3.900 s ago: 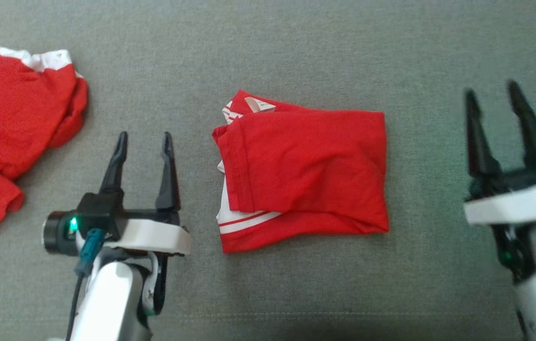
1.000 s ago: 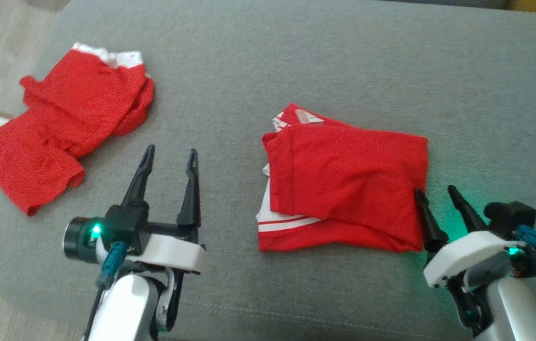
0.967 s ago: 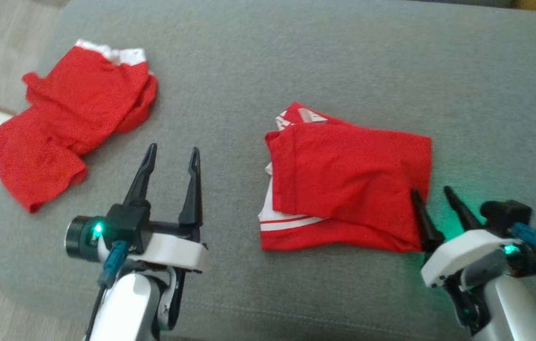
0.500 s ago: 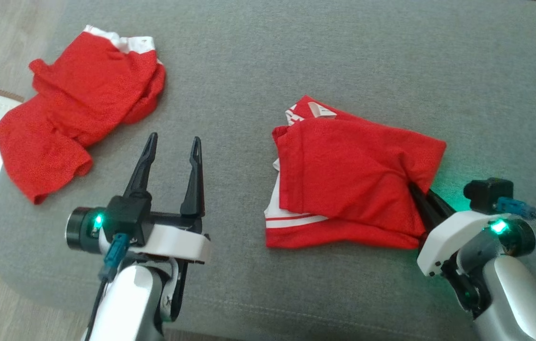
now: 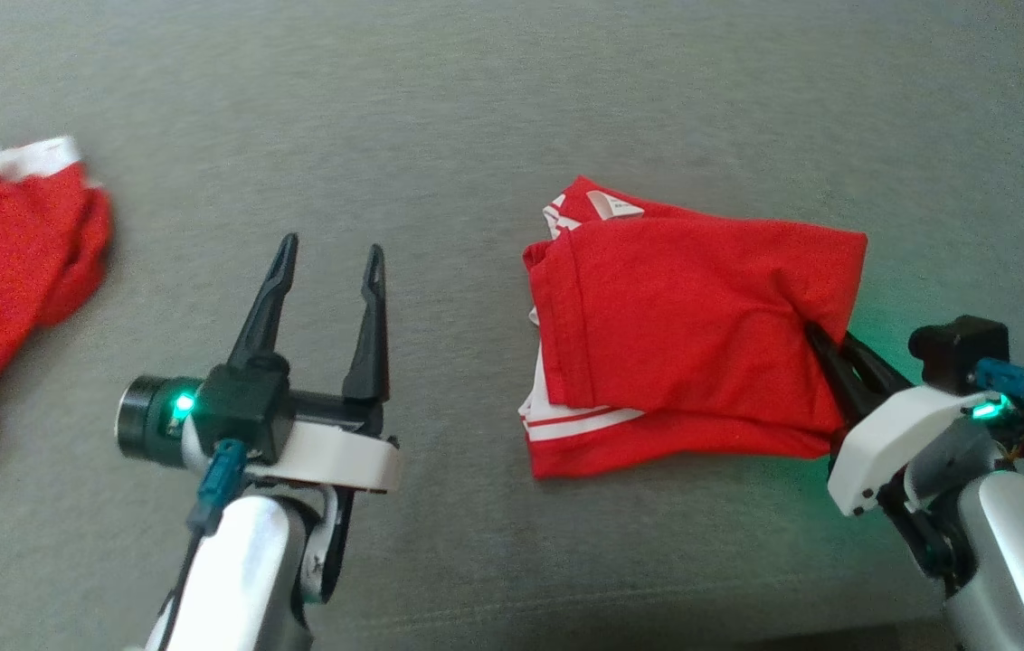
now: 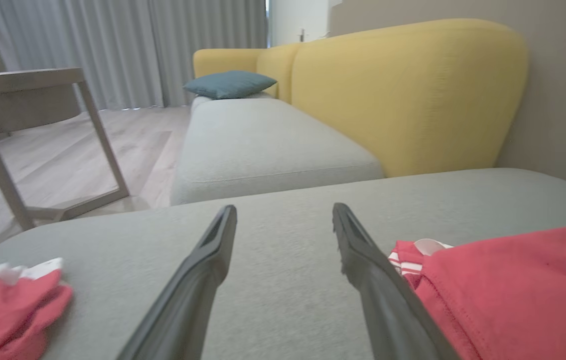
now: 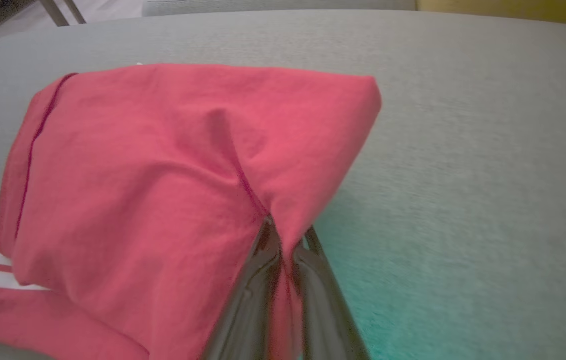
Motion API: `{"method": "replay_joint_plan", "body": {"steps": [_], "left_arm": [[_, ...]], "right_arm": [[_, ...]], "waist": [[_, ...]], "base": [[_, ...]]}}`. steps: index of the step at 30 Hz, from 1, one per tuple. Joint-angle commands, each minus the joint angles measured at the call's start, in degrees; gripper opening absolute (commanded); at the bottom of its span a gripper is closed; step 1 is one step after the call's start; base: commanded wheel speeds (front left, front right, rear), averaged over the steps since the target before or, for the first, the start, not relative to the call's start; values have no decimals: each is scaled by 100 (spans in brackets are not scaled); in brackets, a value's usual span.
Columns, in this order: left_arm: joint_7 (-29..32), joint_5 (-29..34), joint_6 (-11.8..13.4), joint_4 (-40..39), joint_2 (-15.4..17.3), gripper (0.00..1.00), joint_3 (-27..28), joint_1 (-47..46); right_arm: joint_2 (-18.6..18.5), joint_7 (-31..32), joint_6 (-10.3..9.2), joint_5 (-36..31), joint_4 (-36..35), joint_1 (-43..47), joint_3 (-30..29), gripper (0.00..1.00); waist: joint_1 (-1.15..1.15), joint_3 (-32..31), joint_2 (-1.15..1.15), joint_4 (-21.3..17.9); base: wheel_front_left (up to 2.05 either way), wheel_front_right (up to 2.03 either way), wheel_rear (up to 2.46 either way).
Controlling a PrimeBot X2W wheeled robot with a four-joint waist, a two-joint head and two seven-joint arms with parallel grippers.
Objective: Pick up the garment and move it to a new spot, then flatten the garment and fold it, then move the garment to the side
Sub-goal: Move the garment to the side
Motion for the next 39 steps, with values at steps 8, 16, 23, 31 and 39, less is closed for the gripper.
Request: {"method": "replay_joint_plan", "body": {"steps": [8, 16, 23, 31, 39], "left_arm": [[-68, 186, -182, -149, 77, 100, -105, -496], [-68, 336, -282, -177, 78, 100, -312, -841], [-65, 493, -349, -370, 151, 100, -419, -1187], [27, 661, -456, -513, 172, 100, -593, -1591], [30, 752, -494, -569, 167, 100, -700, -1910]], "right_arm": [[-399, -173, 37, 211, -2, -603, 26, 0], [-1125, -525, 37, 274, 721, -1407, -658, 0], [-1661, -642, 37, 169, 1233, -1937, -1069, 0], [-1726, -893, 37, 42, 1529, -2398, -1338, 0], [-1629, -1177, 37, -246, 2072, -2848, -1662, 0]], "waist": [[0, 274, 0, -934], [0, 779, 0, -1064], [0, 1230, 0, -1182], [0, 1725, 0, -1174], [0, 2211, 0, -1027]], "base": [[0, 0, 0], [0, 0, 0], [0, 0, 0], [0, 0, 0], [0, 0, 0]]}}
